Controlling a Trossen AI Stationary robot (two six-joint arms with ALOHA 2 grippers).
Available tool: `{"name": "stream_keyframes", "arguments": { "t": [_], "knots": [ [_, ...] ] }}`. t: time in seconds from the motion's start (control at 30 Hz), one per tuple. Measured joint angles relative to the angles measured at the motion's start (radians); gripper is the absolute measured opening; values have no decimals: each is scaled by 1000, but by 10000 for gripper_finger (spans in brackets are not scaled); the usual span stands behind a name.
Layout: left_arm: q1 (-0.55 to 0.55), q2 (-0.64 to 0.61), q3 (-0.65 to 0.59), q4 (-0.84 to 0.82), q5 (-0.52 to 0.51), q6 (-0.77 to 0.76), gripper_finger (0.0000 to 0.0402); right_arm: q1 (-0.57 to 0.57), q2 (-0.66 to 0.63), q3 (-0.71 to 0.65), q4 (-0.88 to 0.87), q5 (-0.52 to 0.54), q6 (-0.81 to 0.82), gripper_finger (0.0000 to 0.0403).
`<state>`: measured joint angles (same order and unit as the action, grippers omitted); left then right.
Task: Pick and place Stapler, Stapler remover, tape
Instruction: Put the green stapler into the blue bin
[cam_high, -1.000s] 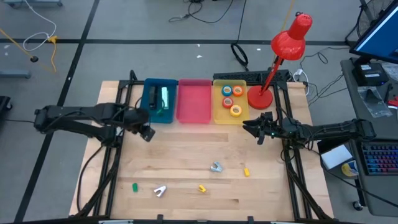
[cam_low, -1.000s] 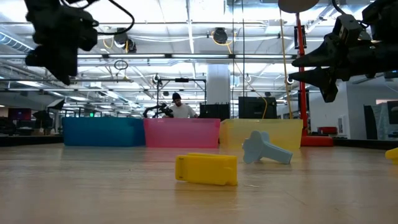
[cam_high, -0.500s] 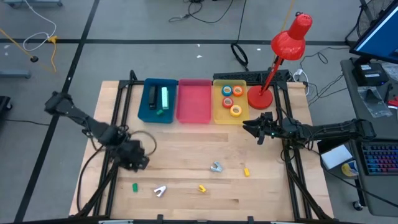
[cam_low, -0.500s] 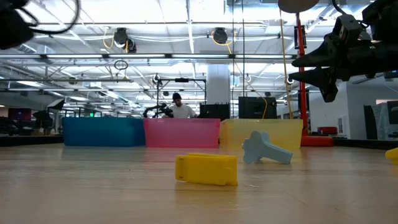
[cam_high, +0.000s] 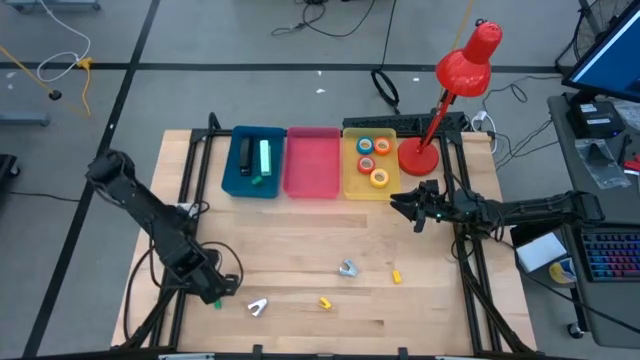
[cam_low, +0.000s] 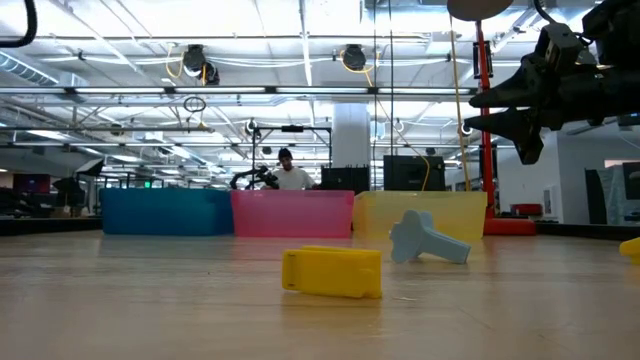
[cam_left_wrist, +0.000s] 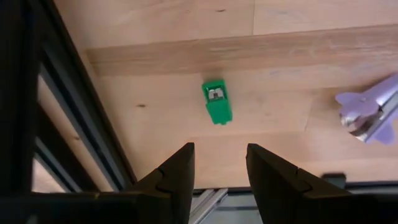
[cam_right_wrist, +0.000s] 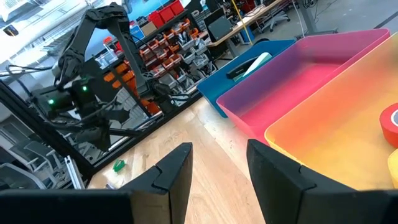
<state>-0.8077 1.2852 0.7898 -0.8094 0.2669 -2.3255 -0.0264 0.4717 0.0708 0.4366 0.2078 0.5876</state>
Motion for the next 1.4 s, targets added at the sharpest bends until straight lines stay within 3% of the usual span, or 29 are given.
{"name": "stream_keyframes", "arguments": {
  "t": [0.67, 1.4],
  "knots": [
    [-13, 151, 0, 49, -7, 16, 147, 0, 0, 0, 0, 0, 0, 144],
    [-25, 155, -24, 58, -4, -21, 147, 0, 0, 0, 0, 0, -1, 144]
  ]
}}
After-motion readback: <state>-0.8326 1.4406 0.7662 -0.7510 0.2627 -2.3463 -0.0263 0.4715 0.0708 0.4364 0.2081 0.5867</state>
